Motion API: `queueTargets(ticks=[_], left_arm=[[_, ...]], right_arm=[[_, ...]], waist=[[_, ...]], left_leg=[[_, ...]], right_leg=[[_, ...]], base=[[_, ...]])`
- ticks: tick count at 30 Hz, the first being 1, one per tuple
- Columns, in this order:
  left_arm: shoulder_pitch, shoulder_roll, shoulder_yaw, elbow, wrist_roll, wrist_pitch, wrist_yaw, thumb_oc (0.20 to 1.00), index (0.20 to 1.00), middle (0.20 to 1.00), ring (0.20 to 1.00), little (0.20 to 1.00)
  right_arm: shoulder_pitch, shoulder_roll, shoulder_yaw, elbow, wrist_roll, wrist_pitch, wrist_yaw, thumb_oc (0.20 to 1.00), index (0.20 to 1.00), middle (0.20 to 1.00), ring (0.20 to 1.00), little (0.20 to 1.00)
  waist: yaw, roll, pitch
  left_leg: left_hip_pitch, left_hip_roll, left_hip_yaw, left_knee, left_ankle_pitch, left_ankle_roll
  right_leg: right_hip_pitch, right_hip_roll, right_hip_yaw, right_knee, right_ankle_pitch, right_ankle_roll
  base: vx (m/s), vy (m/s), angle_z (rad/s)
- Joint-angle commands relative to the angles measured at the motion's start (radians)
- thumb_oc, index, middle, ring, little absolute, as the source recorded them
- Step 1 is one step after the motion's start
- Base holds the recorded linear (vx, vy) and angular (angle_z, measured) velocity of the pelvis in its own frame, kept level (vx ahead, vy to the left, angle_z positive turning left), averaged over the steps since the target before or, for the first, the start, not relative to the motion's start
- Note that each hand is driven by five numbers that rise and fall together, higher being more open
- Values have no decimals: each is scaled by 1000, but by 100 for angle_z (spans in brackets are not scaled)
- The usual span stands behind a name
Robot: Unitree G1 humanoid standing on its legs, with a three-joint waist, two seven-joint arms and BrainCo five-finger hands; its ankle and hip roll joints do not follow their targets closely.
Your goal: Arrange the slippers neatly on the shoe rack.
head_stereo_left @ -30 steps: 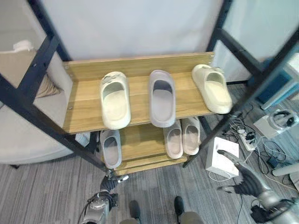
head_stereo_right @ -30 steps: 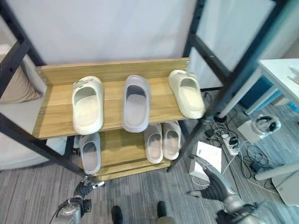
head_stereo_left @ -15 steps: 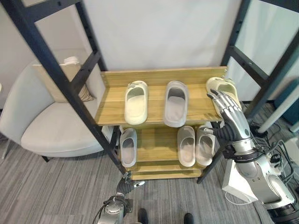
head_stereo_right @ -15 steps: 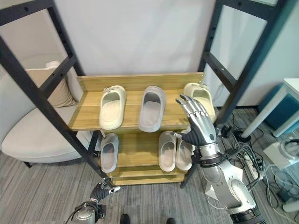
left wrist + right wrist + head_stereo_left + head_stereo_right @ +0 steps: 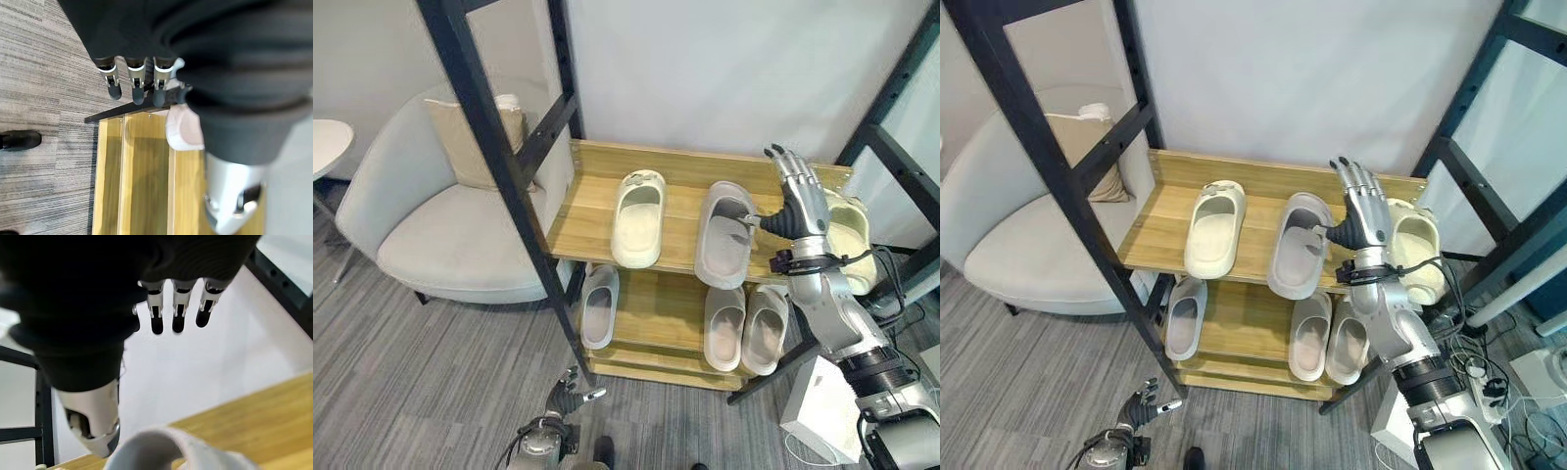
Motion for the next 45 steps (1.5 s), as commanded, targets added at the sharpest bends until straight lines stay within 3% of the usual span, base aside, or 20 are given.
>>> queueTargets(ticks=[1, 13, 19, 20, 21, 22, 27, 31, 32, 35, 37, 40, 42, 45], left_arm=[[-91, 8, -14, 23, -20, -25, -7, 1000, 1000, 1000, 1000, 1000], [-106, 13, -41, 21, -33, -22, -1, 1000, 1000, 1000, 1000, 1000], [-114, 21, -52, 17, -61, -24, 13, 1000, 1000, 1000, 1000, 1000], [-127, 19, -46, 41, -75, -11, 16, 1000, 1000, 1000, 1000, 1000], [-127, 19, -41, 43, -76, -6, 18, 1000, 1000, 1000, 1000, 1000], [-126, 18, -41, 47, -76, -4, 18, 1000, 1000, 1000, 1000, 1000], [-124, 19, -25, 61, -82, 15, 8, 1000, 1000, 1000, 1000, 1000], [-122, 19, -19, 59, -84, 19, 8, 1000, 1000, 1000, 1000, 1000], [-120, 15, -13, 49, -81, 26, 11, 1000, 1000, 1000, 1000, 1000], [-115, 13, -2, 34, -73, 29, 16, 1000, 1000, 1000, 1000, 1000], [-106, 10, 31, 10, -34, 33, 30, 1000, 1000, 1000, 1000, 1000], [-101, 9, 47, 8, -11, 32, 38, 1000, 1000, 1000, 1000, 1000], [-92, 2, 56, 6, 7, 33, 47, 1000, 1000, 1000, 1000, 1000], [-87, -7, 65, 13, 15, 32, 64, 1000, 1000, 1000, 1000, 1000]], right_arm=[[-109, -12, 8, 16, 59, -6, -32, 1000, 1000, 1000, 1000, 1000], [-238, 47, 111, 235, 171, 9, 20, 1000, 1000, 1000, 1000, 1000], [-349, 54, 137, 472, 251, 50, 19, 1000, 1000, 1000, 1000, 1000], [-402, 72, 156, 584, 314, 70, 50, 649, 649, 649, 649, 649], [-408, 76, 162, 591, 321, 74, 62, 382, 382, 382, 382, 382], [-412, 81, 165, 613, 338, 75, 69, 200, 200, 200, 200, 200], [-452, 110, 204, 676, 480, 64, 167, 200, 200, 200, 200, 200], [-448, 113, 206, 614, 510, 62, 169, 200, 200, 200, 200, 200], [-400, 105, 172, 453, 510, 55, 143, 200, 200, 200, 200, 200], [-322, 93, 114, 286, 483, 51, 109, 200, 200, 200, 200, 200], [-166, 57, -44, -44, 335, 32, 30, 200, 200, 200, 200, 200], [-107, 61, -124, -209, 266, 3, -5, 200, 200, 200, 200, 200], [-61, 102, -156, -375, 258, -45, -28, 200, 200, 200, 200, 200], [-22, 187, -110, -565, 428, -193, 19, 200, 200, 200, 200, 200]], waist=[[39, 12, 22], [74, 1, 42], [78, -5, 49], [68, -10, 51], [65, -10, 50], [63, -10, 49], [41, -13, 40], [32, -12, 38], [22, -7, 38], [15, 0, 35], [6, 14, 25], [2, 20, 21], [-5, 26, 20], [-16, 31, 21]], left_leg=[[91, 9, -21, 1, -110, -30], [70, 8, -41, 1, -106, -31], [65, 10, -45, 1, -103, -32], [69, 10, -41, 1, -103, -32], [70, 11, -41, 1, -103, -32], [71, 11, -39, 1, -103, -32], [85, 19, -30, 1, -102, -36], [88, 22, -25, 1, -100, -40], [92, 23, -22, 1, -100, -41], [97, 23, -22, 1, -103, -41], [95, 20, -27, 1, -98, -40], [96, 19, -29, 1, -98, -39], [99, 19, -28, 1, -97, -40], [99, 19, -24, 1, -92, -41]], right_leg=[[19, 0, 0, 2, -23, 39], [7, 0, -23, 2, -25, 40], [5, 1, -26, 2, -21, 38], [4, 3, -19, 2, -16, 37], [4, 3, -17, 2, -15, 36], [4, 3, -17, 2, -14, 35], [9, 9, -4, 2, -17, 29], [10, 12, -2, 3, -19, 26], [11, 13, 2, 5, -21, 26], [15, 13, 3, 5, -25, 25], [16, 9, -5, 5, -25, 25], [22, 8, -7, 5, -30, 25], [25, 8, -10, 5, -31, 25], [22, 9, -6, 7, -32, 24]], base=[[0, 0, 0], [6, 5, 3], [-8, 4, 0], [-31, 22, 2], [-36, 25, 3], [0, 0, 0], [-7, -10, -2], [-18, -22, -8], [-11, -19, -6], [0, 0, 0], [1, -11, 3], [14, -18, 16], [-15, -22, -19], [-32, -22, -4]])
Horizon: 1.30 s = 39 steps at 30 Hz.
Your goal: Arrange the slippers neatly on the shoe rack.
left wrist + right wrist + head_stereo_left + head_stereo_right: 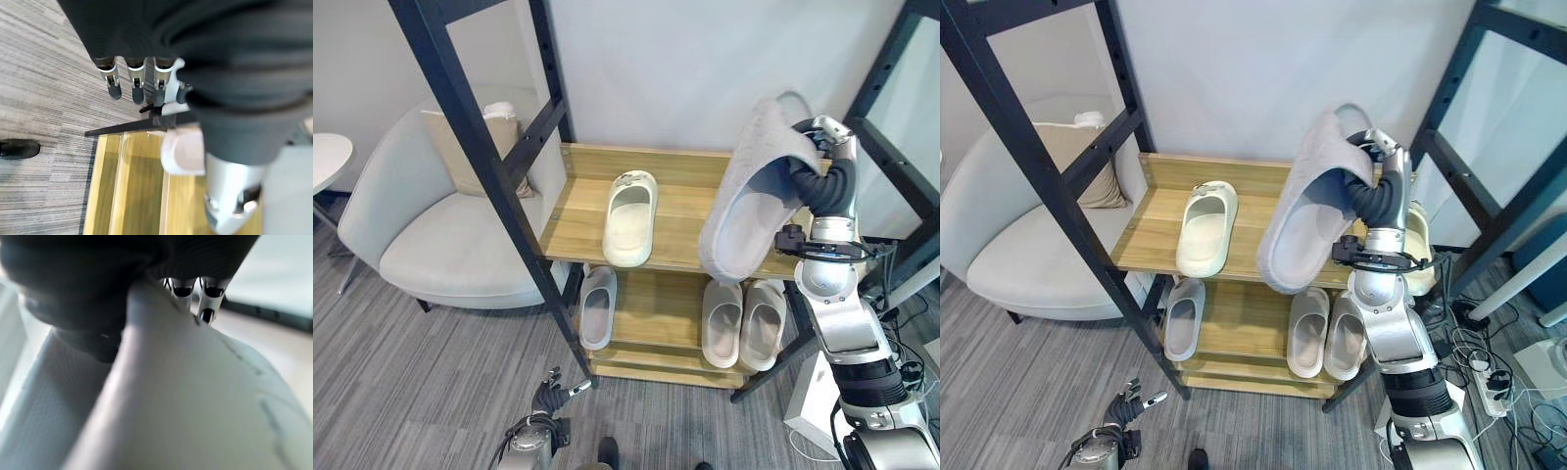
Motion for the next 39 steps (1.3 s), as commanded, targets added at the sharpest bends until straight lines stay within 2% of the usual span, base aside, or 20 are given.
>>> queueTargets(ticks=[1, 2, 4, 5, 6, 8, 9, 10, 16, 17, 19, 20, 21, 23, 24, 25, 26, 27, 32, 39], left_arm=[[-99, 25, -42, 54, 45, -36, 22, 1000, 1000, 1000, 1000, 1000], [-98, 25, -40, 56, 44, -36, 20, 1000, 1000, 1000, 1000, 1000], [-92, 27, -46, 53, 35, -38, 8, 1000, 1000, 1000, 1000, 1000], [-94, 28, -48, 54, 30, -38, 8, 1000, 1000, 1000, 1000, 1000], [-94, 28, -47, 54, 30, -38, 8, 1000, 1000, 1000, 1000, 1000], [-100, 28, -54, 53, 18, -38, 5, 1000, 1000, 1000, 1000, 1000], [-103, 29, -69, 35, 4, -45, 7, 1000, 1000, 1000, 1000, 1000], [-110, 30, -77, 25, 3, -51, 11, 1000, 1000, 1000, 1000, 1000], [-147, 38, -86, 20, -10, -74, 33, 1000, 1000, 1000, 1000, 1000], [-183, 46, -98, 19, -24, -86, 51, 1000, 1000, 1000, 1000, 1000], [-228, 52, -112, 17, -50, -99, 71, 1000, 1000, 1000, 1000, 1000], [-230, 52, -112, 18, -50, -99, 71, 1000, 1000, 1000, 1000, 1000], [-280, 55, -127, 9, -83, -118, 98, 1000, 1000, 1000, 1000, 1000], [-334, 54, -161, -35, -113, -152, 135, 1000, 1000, 1000, 1000, 1000], [-334, 54, -161, -35, -113, -152, 135, 1000, 1000, 1000, 1000, 1000], [-353, 53, -175, -60, -120, -163, 150, 1000, 1000, 1000, 1000, 1000], [-407, 61, -216, -158, -135, -184, 164, 1000, 1000, 1000, 1000, 1000], [-414, 72, -234, -215, -124, -190, 161, 1000, 1000, 1000, 1000, 1000], [-407, 89, -277, -330, -112, -187, 130, 1000, 1000, 1000, 1000, 1000], [-468, 93, -329, -335, -100, -176, 137, 1000, 1000, 1000, 1000, 1000]], right_arm=[[-103, 23, 83, -12, 231, -245, 76, 200, 200, 200, 200, 200], [-95, 31, 116, -30, 319, -278, 125, 200, 200, 200, 200, 200], [-69, 47, 238, -28, 638, -317, 280, 200, 200, 200, 200, 200], [-69, 55, 295, -20, 740, -310, 329, 200, 200, 200, 200, 200], [-70, 55, 296, -18, 742, -311, 331, 200, 200, 200, 200, 200], [-98, 75, 458, 12, 961, -264, 457, 200, 200, 200, 200, 200], [-127, 106, 587, 75, 1037, -220, 527, 200, 200, 200, 200, 200], [-114, 133, 653, 140, 1057, -186, 565, 200, 200, 200, 200, 200], [-119, 137, 715, 339, 885, -149, 562, 200, 200, 200, 200, 200], [-140, 145, 719, 446, 783, -146, 523, 200, 200, 200, 200, 200], [-187, 134, 697, 534, 582, -140, 463, 200, 200, 200, 200, 200], [-188, 135, 697, 536, 581, -140, 463, 200, 200, 200, 200, 200], [-243, 117, 643, 619, 393, -141, 365, 200, 200, 200, 200, 200], [-309, 92, 555, 705, 170, -124, 200, 200, 200, 200, 200, 200], [-310, 91, 555, 705, 170, -124, 200, 200, 200, 200, 200, 200], [-337, 87, 521, 745, 120, -114, 135, 200, 200, 200, 200, 200], [-464, 42, 426, 846, -6, -55, -4, 200, 200, 200, 200, 200], [-517, 5, 398, 895, -49, -34, -42, 200, 200, 200, 200, 200], [-647, -95, 376, 1023, -105, 12, -104, 200, 200, 200, 200, 200], [-826, -116, 414, 1287, -17, 20, -147, 200, 200, 200, 200, 200]], waist=[[28, -28, 13], [27, -27, 13], [32, -24, 17], [36, -24, 19], [35, -24, 20], [52, -25, 22], [78, -25, 29], [93, -24, 38], [121, -21, 100], [136, -21, 152], [146, -16, 202], [145, -16, 201], [149, -5, 242], [142, 11, 265], [141, 10, 261], [140, 15, 271], [135, 24, 305], [137, 26, 320], [143, 22, 350], [148, 21, 382]], left_leg=[[85, -5, -19, 2, -93, -21], [85, -4, -18, 2, -92, -22], [89, -3, -17, 2, -96, -26], [87, -2, -18, 2, -94, -28], [88, -2, -19, 2, -94, -28], [84, 0, -26, 2, -90, -32], [76, -3, -45, 2, -86, -35], [68, -4, -62, 2, -82, -37], [29, -3, -109, 3, -63, -36], [-28, -7, -125, 55, -64, -32], [-115, -21, -149, 137, -74, -31], [-122, -22, -151, 142, -76, -30], [-211, -35, -178, 208, -80, -27], [-310, -45, -197, 274, -89, -26], [-316, -46, -198, 273, -85, -25], [-346, -51, -202, 295, -90, -23], [-445, -57, -198, 373, -113, -16], [-492, -59, -202, 409, -123, -13], [-596, -62, -202, 499, -157, -3], [-684, -71, -201, 574, -185, 6]], right_leg=[[9, -12, -7, 9, -21, 26], [8, -12, -5, 10, -21, 25], [14, -12, -10, 14, -29, 24], [12, -12, -11, 17, -28, 24], [13, -12, -12, 17, -29, 24], [13, -13, -23, 23, -32, 21], [14, -16, -41, 34, -38, 18], [11, -19, -56, 43, -42, 16], [-31, -27, -87, 100, -59, 15], [-75, -35, -98, 142, -68, 12], [-136, -47, -110, 194, -75, 7], [-141, -48, -110, 198, -77, 7], [-220, -61, -121, 268, -90, 1], [-309, -73, -122, 341, -106, -2], [-313, -73, -123, 339, -103, -2], [-344, -73, -117, 366, -111, -4], [-451, -71, -91, 456, -135, -7], [-497, -72, -87, 489, -144, -9], [-599, -70, -67, 563, -165, -13], [-686, -70, -55, 633, -188, -20]], base=[[-41, -11, -4], [-39, -12, 0], [-10, -15, 2], [0, 0, 0], [0, 0, 0], [-39, -37, 9], [-74, -47, 31], [-82, -39, 44], [-119, -26, 39], [-332, -55, 14], [-278, -41, 21], [-261, -33, 48], [-266, -16, 42], [-213, 3, 18], [-83, 26, 53], [-143, 92, 43], [-164, 102, 20], [-117, 90, -15], [-11, 32, 3], [-4, 14, 5]])
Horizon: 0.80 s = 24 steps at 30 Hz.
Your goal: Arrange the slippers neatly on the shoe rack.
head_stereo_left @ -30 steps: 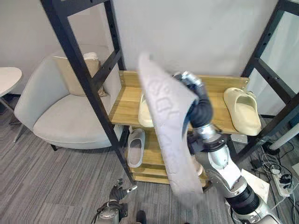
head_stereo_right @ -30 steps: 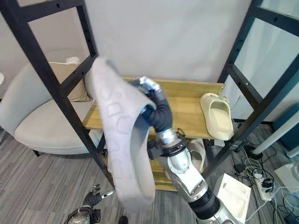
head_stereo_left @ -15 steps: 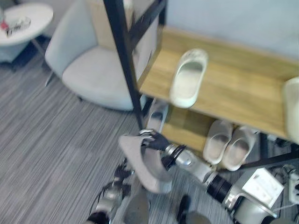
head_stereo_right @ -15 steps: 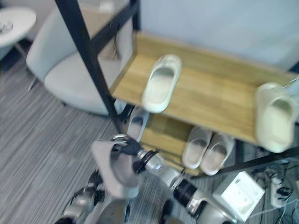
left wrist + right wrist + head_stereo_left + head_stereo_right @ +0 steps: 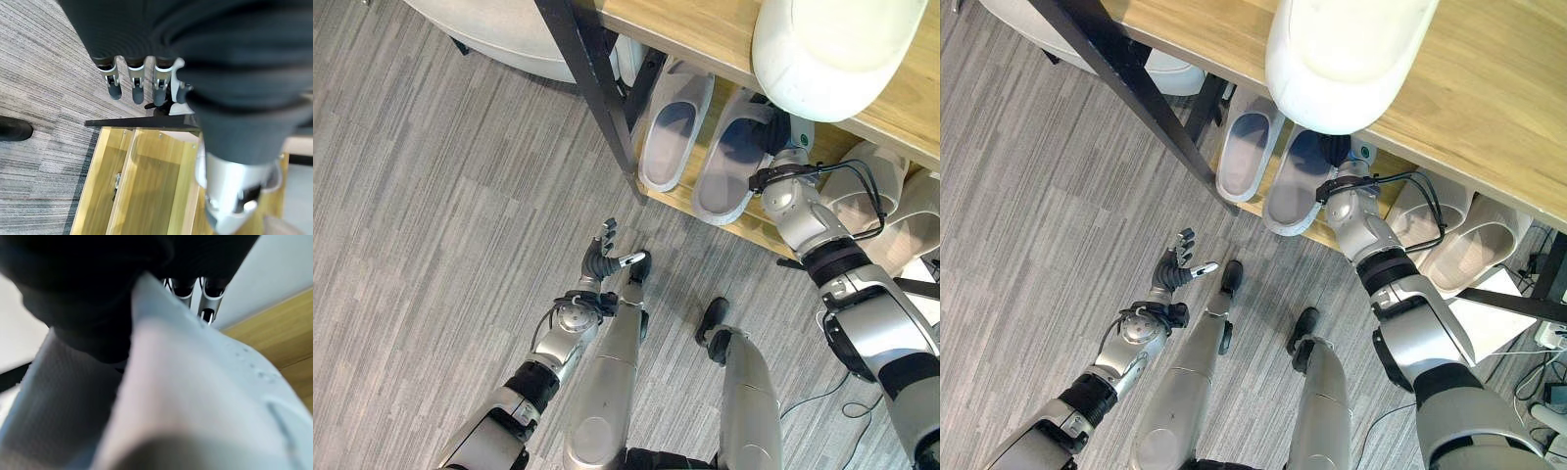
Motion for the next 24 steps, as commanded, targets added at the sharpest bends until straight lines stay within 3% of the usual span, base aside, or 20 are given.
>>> queueTargets(ticks=[1, 9, 10, 11, 14, 24], left_arm=[[4, -23, -9, -7, 22, -29, 5, 1000, 1000, 1000, 1000, 1000], [-57, -16, -27, -15, 3, -38, 31, 1000, 1000, 1000, 1000, 1000], [-61, -16, -29, -14, 2, -37, 30, 1000, 1000, 1000, 1000, 1000], [-65, -16, -28, -10, 1, -35, 32, 1000, 1000, 1000, 1000, 1000], [-72, -14, -21, 0, 2, -31, 30, 1000, 1000, 1000, 1000, 1000], [-73, -5, -24, 8, 11, -20, 25, 1000, 1000, 1000, 1000, 1000]], right_arm=[[-47, -18, 15, -14, 51, -19, -50, 200, 200, 200, 200, 200], [-208, 27, 71, 270, 144, -21, -34, 200, 200, 200, 200, 200], [-218, 34, 73, 303, 160, -21, -24, 467, 467, 467, 467, 467], [-227, 38, 83, 341, 167, -12, -7, 1000, 1000, 1000, 1000, 1000], [-252, 54, 62, 398, 254, -19, 49, 1000, 1000, 1000, 1000, 1000], [-256, 30, 107, 447, 213, 2, 63, 1000, 1000, 1000, 1000, 1000]], waist=[[8, -1, -76], [29, 21, -71], [32, 23, -71], [35, 26, -71], [38, 29, -69], [29, 28, -63]], left_leg=[[-15, 0, 4, 156, -196, 5], [-44, -21, 1, 176, -199, 9], [-45, -22, 1, 177, -199, 9], [-45, -23, 2, 178, -198, 9], [-40, -25, 3, 178, -198, 10], [-23, -23, 11, 156, -189, 8]], right_leg=[[-5, 18, 54, -65, 43, 42], [-33, 9, 52, -40, 33, 39], [-34, 8, 52, -38, 34, 39], [-33, 7, 53, -38, 35, 39], [-28, 7, 54, -39, 35, 38], [-21, 8, 65, -64, 52, 37]], base=[[0, 0, 0], [-3, 6, 2], [0, 0, 0], [0, 0, 0], [0, 0, 0], [-1, 1, -1]])
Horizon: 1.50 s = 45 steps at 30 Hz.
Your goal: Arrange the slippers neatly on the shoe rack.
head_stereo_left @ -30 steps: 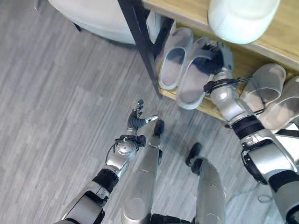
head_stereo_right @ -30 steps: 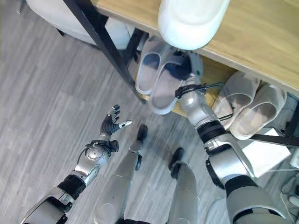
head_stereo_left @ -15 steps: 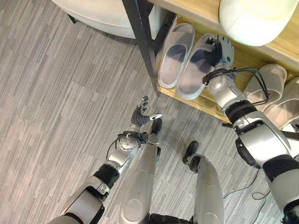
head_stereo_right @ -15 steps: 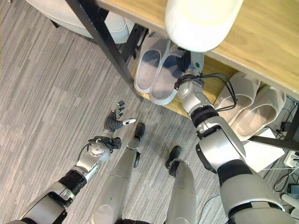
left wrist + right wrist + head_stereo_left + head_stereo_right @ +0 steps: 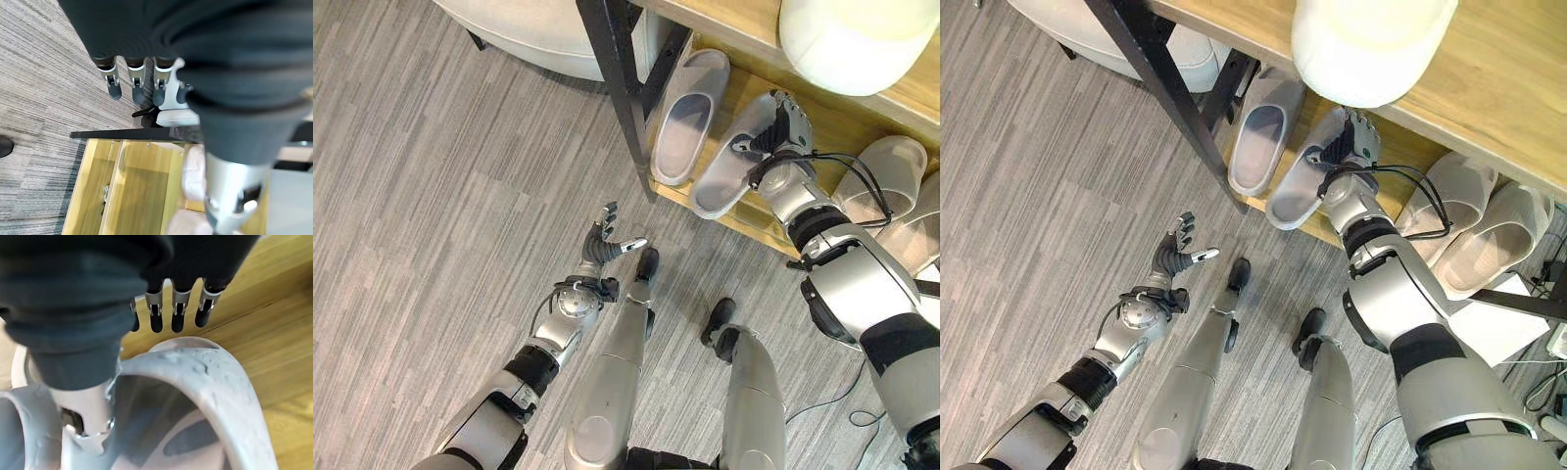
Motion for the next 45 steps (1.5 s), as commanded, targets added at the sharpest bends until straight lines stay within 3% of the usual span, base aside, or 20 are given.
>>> queueTargets(ticks=[1, 6, 9, 13, 24, 29, 32, 45], left_arm=[[-11, -28, -30, 6, 11, -23, -2, 1000, 1000, 1000, 1000, 1000], [-13, -30, -39, 10, 17, -18, -7, 1000, 1000, 1000, 1000, 1000], [-1, -33, -12, 40, 28, -1, 24, 1000, 1000, 1000, 1000, 1000], [35, -42, 37, 47, 51, 25, 55, 1000, 1000, 1000, 1000, 1000], [85, -48, 63, 48, 79, 35, 74, 1000, 1000, 1000, 1000, 1000], [71, -50, 62, 53, 87, 41, 86, 1000, 1000, 1000, 1000, 1000], [51, -46, 53, 56, 80, 47, 82, 1000, 1000, 1000, 1000, 1000], [28, -32, 28, 62, 45, 49, 73, 1000, 1000, 1000, 1000, 1000]], right_arm=[[-38, -61, 41, -13, -4, 2, -15, 1000, 1000, 1000, 1000, 1000], [-29, -82, 18, -26, 27, -8, -30, 1000, 1000, 1000, 1000, 1000], [58, -35, -58, -212, 110, -41, -118, 1000, 1000, 1000, 1000, 1000], [299, 26, -123, -613, 14, -14, -165, 1000, 1000, 1000, 1000, 1000], [535, 107, -205, -805, -1, -26, -161, 1000, 1000, 1000, 1000, 1000], [555, 159, -213, -775, 176, -108, -128, 1000, 1000, 1000, 1000, 1000], [516, 200, -221, -688, 428, -180, -65, 1000, 1000, 1000, 1000, 1000], [306, 248, -225, -495, 641, -201, -29, 1000, 1000, 1000, 1000, 1000]], waist=[[2, 23, -58], [-6, 20, -56], [-38, -2, -52], [-89, -31, -58], [-117, -30, -66], [-118, -31, -60], [-106, -29, -52], [-66, -15, -24]], left_leg=[[-2, -2, 23, 144, -194, 20], [2, 0, 27, 133, -188, 18], [35, 14, 41, 101, -181, 17], [96, 29, 53, 45, -176, 15], [131, 34, 70, 25, -177, 18], [124, 35, 72, 26, -173, 18], [114, 34, 69, 28, -169, 15], [99, 35, 70, 32, -171, 14]], right_leg=[[33, 26, 42, -131, 71, 44], [37, 29, 47, -147, 80, 47], [65, 39, 52, -183, 92, 47], [116, 45, 58, -238, 112, 52], [154, 41, 69, -269, 122, 57], [150, 42, 68, -275, 127, 58], [145, 42, 61, -279, 128, 56], [137, 43, 55, -276, 130, 57]], base=[[0, 0, 0], [0, 0, 0], [13, 36, -10], [30, 15, -25], [7, 0, -5], [-2, -16, -5], [4, -35, -3], [7, -7, 3]])
